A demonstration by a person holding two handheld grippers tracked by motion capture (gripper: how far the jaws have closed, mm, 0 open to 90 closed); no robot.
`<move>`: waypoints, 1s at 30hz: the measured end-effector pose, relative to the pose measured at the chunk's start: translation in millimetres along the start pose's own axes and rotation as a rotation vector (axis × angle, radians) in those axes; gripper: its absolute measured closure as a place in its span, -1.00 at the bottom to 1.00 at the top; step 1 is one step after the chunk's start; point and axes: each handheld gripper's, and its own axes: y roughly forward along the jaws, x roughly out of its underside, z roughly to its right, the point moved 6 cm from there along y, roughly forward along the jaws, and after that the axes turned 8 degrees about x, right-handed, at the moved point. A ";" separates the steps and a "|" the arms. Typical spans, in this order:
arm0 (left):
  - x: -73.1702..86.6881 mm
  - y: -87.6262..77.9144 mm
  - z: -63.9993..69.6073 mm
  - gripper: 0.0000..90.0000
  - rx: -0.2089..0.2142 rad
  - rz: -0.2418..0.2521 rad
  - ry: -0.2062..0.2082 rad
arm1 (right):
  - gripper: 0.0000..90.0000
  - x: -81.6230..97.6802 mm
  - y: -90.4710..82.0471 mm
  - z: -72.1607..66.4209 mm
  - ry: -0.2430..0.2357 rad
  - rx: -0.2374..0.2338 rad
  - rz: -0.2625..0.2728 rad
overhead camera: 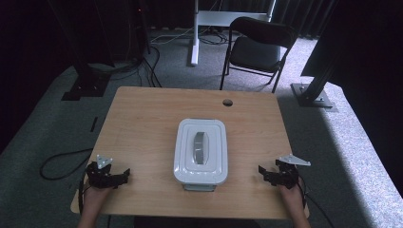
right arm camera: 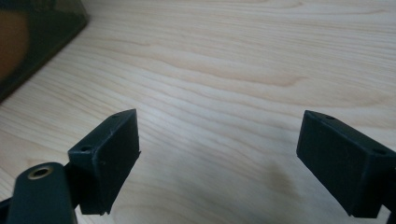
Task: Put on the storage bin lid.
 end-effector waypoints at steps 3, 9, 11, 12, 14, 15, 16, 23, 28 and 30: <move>3.2 -3.1 -2.4 -0.98 -0.014 -0.006 -0.012 | -0.72 2.9 -4.8 4.2 0.019 0.023 0.007; 10.7 -10.2 -6.8 -0.98 -0.045 -0.019 -0.028 | -0.72 7.9 -11.6 12.3 0.055 0.074 0.009; 13.1 -11.9 -8.9 -0.98 -0.062 -0.022 -0.036 | -0.72 10.4 -12.9 12.3 0.052 0.103 0.007; 14.0 -11.9 -9.2 -0.98 -0.067 -0.021 -0.043 | -0.72 11.8 -12.9 12.5 0.046 0.123 0.001; 14.8 -11.8 -9.6 -0.98 -0.068 -0.024 -0.048 | -0.72 13.7 -12.6 12.8 0.041 0.157 -0.005; 14.8 -11.7 -11.0 -0.98 -0.071 -0.025 -0.069 | -0.72 15.8 -11.0 11.9 0.064 0.176 -0.019; 14.8 -11.7 -11.0 -0.98 -0.071 -0.025 -0.069 | -0.72 16.4 -9.9 11.9 0.075 0.184 -0.025; 13.8 -10.5 -16.3 -0.98 -0.098 -0.022 -0.112 | -0.73 20.9 -2.4 14.9 0.101 0.245 -0.072; 12.6 -9.5 -17.4 -0.99 -0.103 -0.021 -0.117 | -0.73 20.0 0.3 17.4 0.111 0.321 -0.088; 10.6 -7.5 -18.6 -0.99 -0.104 -0.021 -0.119 | -0.76 19.4 1.5 17.9 0.122 0.332 -0.092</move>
